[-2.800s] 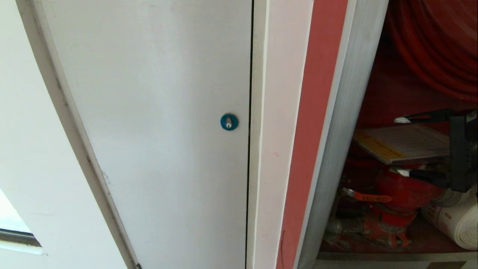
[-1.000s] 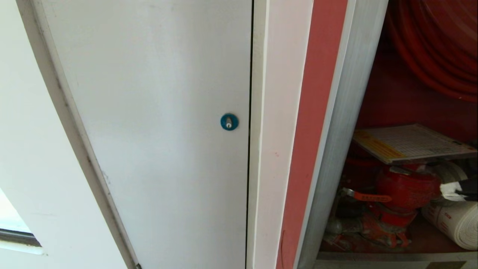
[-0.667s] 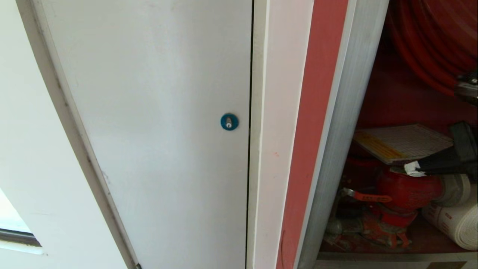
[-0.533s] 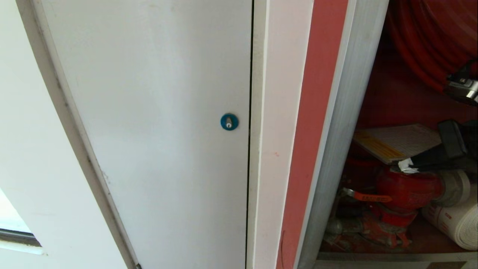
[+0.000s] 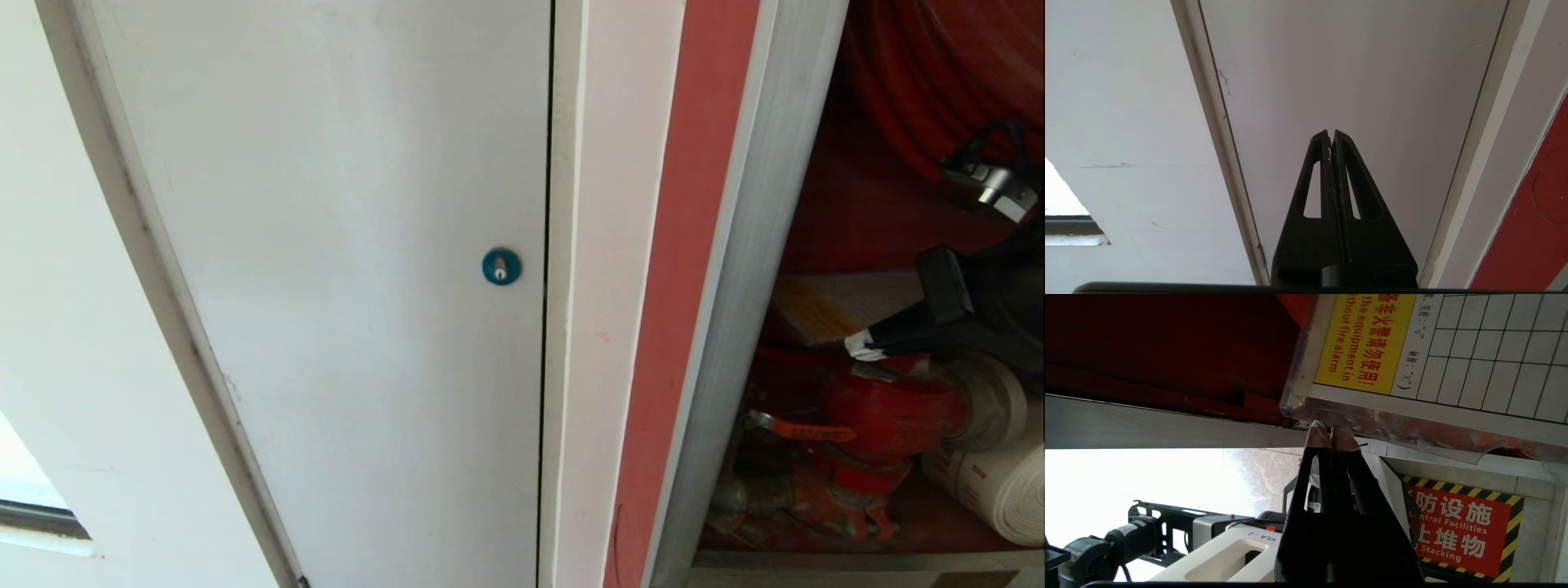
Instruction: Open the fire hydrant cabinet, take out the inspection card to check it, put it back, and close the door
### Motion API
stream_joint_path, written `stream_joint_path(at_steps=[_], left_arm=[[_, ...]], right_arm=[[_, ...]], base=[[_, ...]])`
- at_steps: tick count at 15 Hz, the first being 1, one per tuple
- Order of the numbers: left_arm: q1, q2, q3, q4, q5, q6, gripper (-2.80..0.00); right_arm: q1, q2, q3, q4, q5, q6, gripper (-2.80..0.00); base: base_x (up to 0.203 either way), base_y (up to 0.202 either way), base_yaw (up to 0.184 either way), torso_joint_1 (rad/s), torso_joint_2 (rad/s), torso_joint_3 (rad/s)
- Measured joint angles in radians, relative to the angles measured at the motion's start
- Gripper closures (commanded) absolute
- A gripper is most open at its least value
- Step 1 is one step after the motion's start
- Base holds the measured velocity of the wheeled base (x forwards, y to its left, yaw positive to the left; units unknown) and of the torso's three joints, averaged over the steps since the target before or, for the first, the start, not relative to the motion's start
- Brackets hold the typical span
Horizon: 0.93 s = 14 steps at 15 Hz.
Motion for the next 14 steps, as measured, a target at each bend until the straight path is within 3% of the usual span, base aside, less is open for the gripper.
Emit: stream_joint_path(at_steps=[7,14], left_arm=[[-0.001,0.000,0.000,0.001,0.000,0.000,0.00],[0.000,0.000,0.000,0.001,0.000,0.000,0.00]], right_arm=[[0.020,-0.106,0.071,0.005,0.006,-0.002,0.00],[0.028,-0.402,0.214,0.008,0.003,-0.006,0.00]], base=[[0.000,0.000,0.000,0.000,0.00,0.000],[0.000,0.000,0.000,0.000,0.00,0.000]])
